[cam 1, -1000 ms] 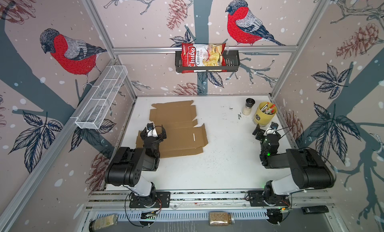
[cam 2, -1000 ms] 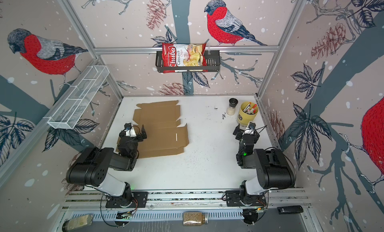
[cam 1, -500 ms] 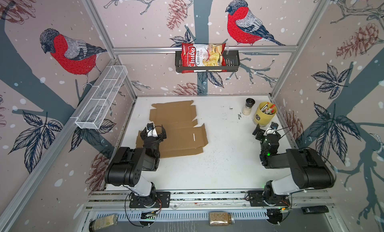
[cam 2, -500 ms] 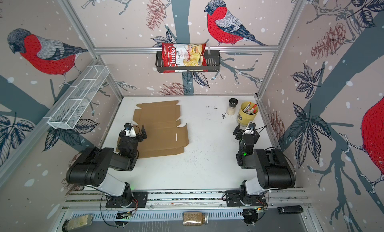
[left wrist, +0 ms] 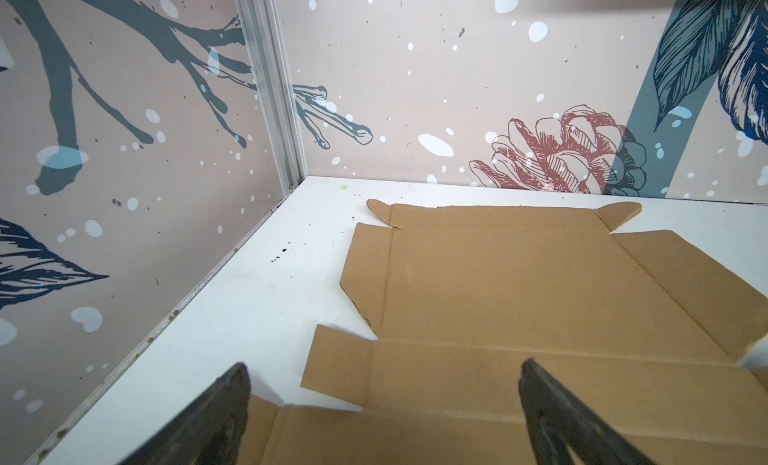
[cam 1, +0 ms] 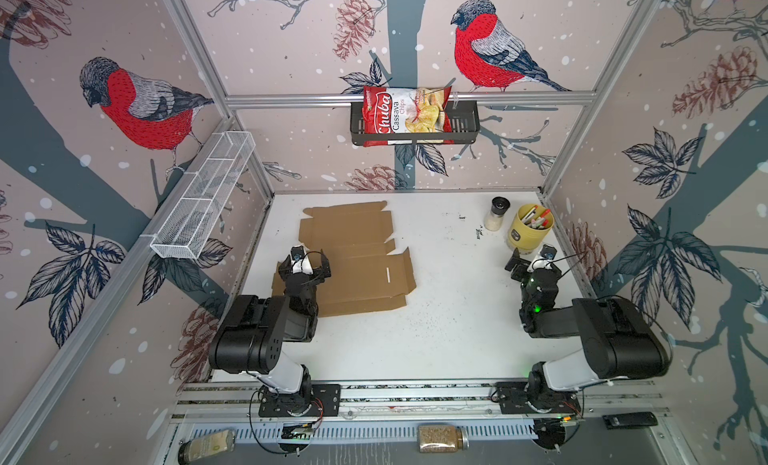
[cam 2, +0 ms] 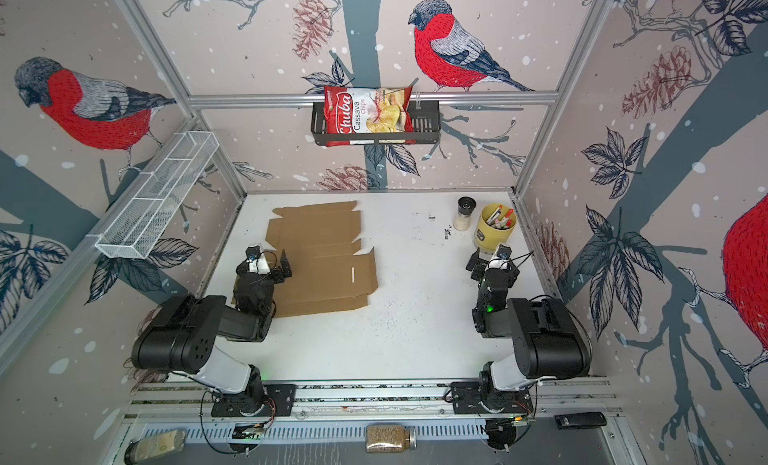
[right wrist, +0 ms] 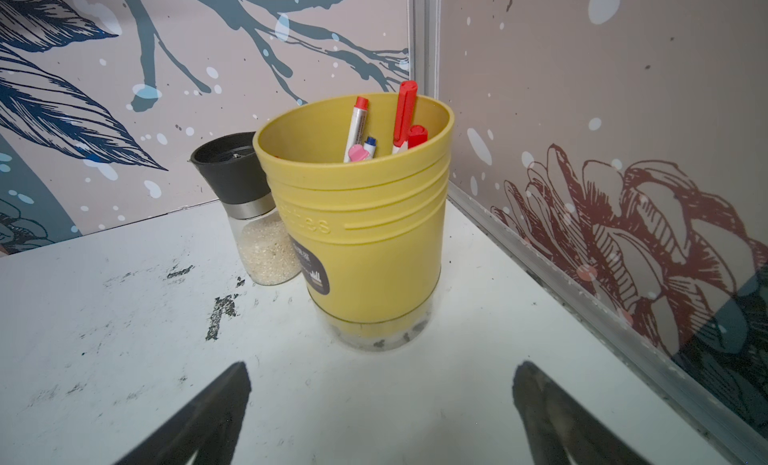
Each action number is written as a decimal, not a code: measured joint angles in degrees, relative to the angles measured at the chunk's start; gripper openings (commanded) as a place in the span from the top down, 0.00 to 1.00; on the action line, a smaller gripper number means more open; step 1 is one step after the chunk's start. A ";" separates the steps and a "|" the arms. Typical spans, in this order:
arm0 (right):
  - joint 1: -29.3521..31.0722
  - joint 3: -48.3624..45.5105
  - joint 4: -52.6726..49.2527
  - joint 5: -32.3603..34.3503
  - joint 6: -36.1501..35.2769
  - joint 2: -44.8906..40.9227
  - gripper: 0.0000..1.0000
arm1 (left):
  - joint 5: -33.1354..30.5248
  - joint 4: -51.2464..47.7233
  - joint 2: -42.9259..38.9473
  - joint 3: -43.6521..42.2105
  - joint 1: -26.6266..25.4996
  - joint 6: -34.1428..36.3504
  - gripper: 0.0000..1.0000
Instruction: Fold the paper box
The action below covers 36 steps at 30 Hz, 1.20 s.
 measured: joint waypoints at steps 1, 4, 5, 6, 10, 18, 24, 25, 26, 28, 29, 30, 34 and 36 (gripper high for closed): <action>-0.07 0.00 0.00 0.00 0.00 0.00 0.01 | 0.04 -0.09 0.00 0.04 0.04 -0.02 0.01; -0.59 0.02 0.00 -0.46 0.00 -0.02 0.01 | 0.33 -0.17 0.00 0.09 0.04 -0.02 0.01; -0.87 0.04 0.00 -0.46 0.00 -0.02 0.01 | 0.33 -0.17 -0.02 0.09 0.04 -0.02 0.01; -0.94 0.04 0.00 -0.48 0.00 -0.02 0.01 | 0.33 -0.17 -0.09 0.09 -0.02 -0.02 0.01; -0.68 0.66 -1.90 -0.17 0.00 -1.88 0.01 | -2.56 -2.47 -4.68 -0.09 -4.44 1.40 0.01; 2.23 12.96 -25.33 4.39 6.08 -13.86 0.01 | -16.83 -17.00 -22.38 4.59 -9.16 -2.08 0.01; 3.96 23.74 -42.95 0.96 18.38 -17.62 0.03 | -17.70 -38.99 -28.96 16.24 -7.98 -17.09 0.03; 1.51 24.09 -43.78 -3.78 21.44 -17.22 0.10 | -16.90 -41.92 -29.22 17.77 -7.19 -20.33 0.03; -1.05 23.96 -44.26 -8.92 24.33 -16.28 0.15 | -15.21 -44.26 -29.62 18.47 -6.21 -22.91 0.04; -2.49 23.78 -45.90 -16.57 29.59 -13.79 0.17 | -10.75 -46.99 -30.80 18.12 -4.28 -26.47 0.06; -1.57 24.06 -46.95 -19.85 30.56 -12.59 0.17 | -8.44 -48.22 -31.23 17.97 -3.54 -27.96 0.07; 0.37 24.85 -48.96 -23.19 31.78 -11.21 0.18 | -6.45 -49.29 -31.34 18.01 -3.13 -28.65 0.08; 10.69 28.65 -54.58 -27.21 33.11 -7.28 0.26 | 4.22 -55.17 -28.72 21.66 -3.10 -29.88 0.04; 15.80 30.14 -57.11 -27.61 33.14 -4.46 0.32 | 7.98 -57.07 -27.15 22.36 -4.61 -30.03 0.04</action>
